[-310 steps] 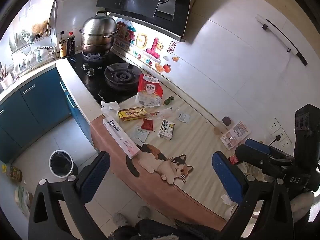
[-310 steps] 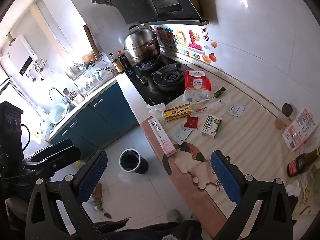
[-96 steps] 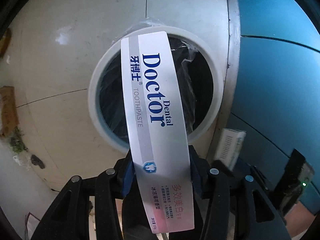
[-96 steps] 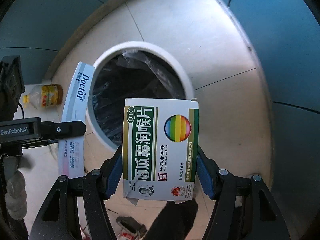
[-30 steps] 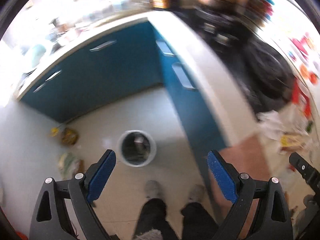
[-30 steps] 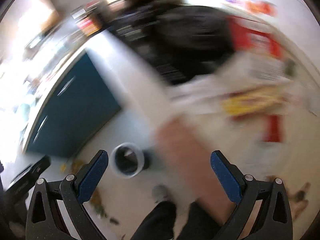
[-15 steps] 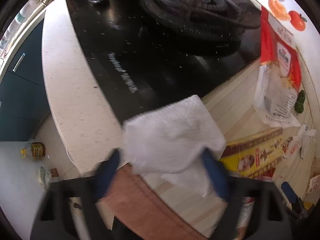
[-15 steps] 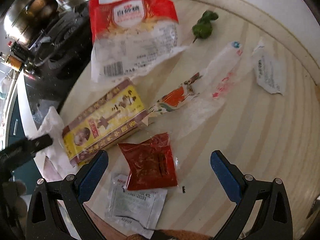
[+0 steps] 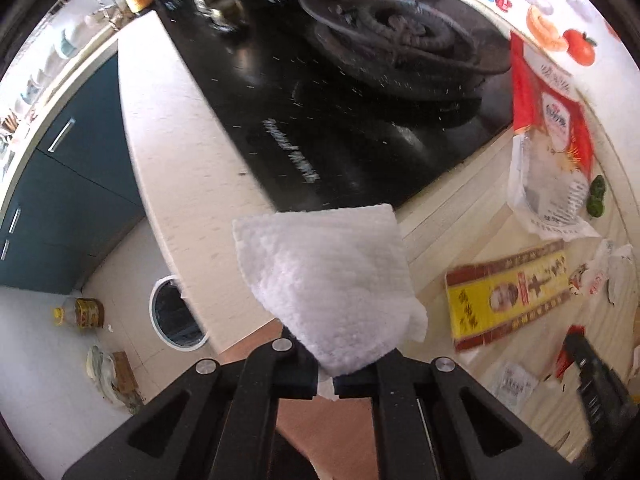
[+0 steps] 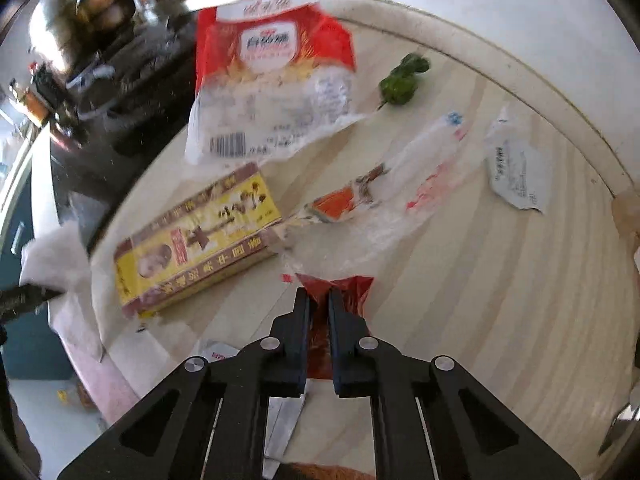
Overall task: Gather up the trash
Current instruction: 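Carry tissue and red sachet over the bin and open both tools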
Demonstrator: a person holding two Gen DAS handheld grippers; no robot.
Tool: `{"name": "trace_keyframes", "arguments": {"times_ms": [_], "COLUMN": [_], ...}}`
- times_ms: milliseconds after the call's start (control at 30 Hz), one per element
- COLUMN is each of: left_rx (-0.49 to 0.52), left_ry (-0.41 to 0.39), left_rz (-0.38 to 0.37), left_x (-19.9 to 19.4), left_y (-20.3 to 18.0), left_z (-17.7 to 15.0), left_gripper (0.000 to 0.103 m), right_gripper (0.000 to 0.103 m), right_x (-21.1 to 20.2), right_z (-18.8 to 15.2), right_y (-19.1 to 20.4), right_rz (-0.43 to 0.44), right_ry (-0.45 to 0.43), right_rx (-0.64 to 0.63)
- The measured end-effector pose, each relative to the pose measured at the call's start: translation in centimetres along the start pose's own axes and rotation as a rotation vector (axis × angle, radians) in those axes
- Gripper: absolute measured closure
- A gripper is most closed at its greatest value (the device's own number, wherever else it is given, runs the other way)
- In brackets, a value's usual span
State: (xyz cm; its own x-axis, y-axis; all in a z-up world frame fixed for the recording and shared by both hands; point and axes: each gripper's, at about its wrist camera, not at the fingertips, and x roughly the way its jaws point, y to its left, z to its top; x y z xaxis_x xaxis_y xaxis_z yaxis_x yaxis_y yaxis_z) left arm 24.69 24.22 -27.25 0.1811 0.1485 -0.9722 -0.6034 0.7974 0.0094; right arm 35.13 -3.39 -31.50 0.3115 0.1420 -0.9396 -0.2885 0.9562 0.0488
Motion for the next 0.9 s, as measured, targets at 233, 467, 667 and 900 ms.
{"name": "trace_keyframes", "arguments": {"times_ms": [233, 467, 667, 900], "left_rx": [-0.037, -0.104, -0.224, -0.438], "left_ry": [-0.064, -0.11, -0.076, 0.082], "left_rz": [-0.019, -0.044, -0.056, -0.022], "left_x": [-3.3, -5.4, -4.9, 5.0], "left_y": [4.0, 10.7, 19.9, 34.8], "left_z": [-1.7, -3.5, -6.5, -12.8], "left_gripper": [0.101, 0.101, 0.101, 0.101], "right_gripper": [0.095, 0.095, 0.095, 0.095], "right_x": [-5.3, -10.5, -11.5, -2.0], "right_z": [0.2, -1.0, -4.0, -12.4], "right_y": [0.4, 6.6, 17.9, 35.2], "right_rz": [0.082, 0.216, 0.355, 0.459], "right_ry": [-0.044, -0.06, -0.03, 0.119], "right_rx": [0.062, 0.049, -0.094, -0.301]}}
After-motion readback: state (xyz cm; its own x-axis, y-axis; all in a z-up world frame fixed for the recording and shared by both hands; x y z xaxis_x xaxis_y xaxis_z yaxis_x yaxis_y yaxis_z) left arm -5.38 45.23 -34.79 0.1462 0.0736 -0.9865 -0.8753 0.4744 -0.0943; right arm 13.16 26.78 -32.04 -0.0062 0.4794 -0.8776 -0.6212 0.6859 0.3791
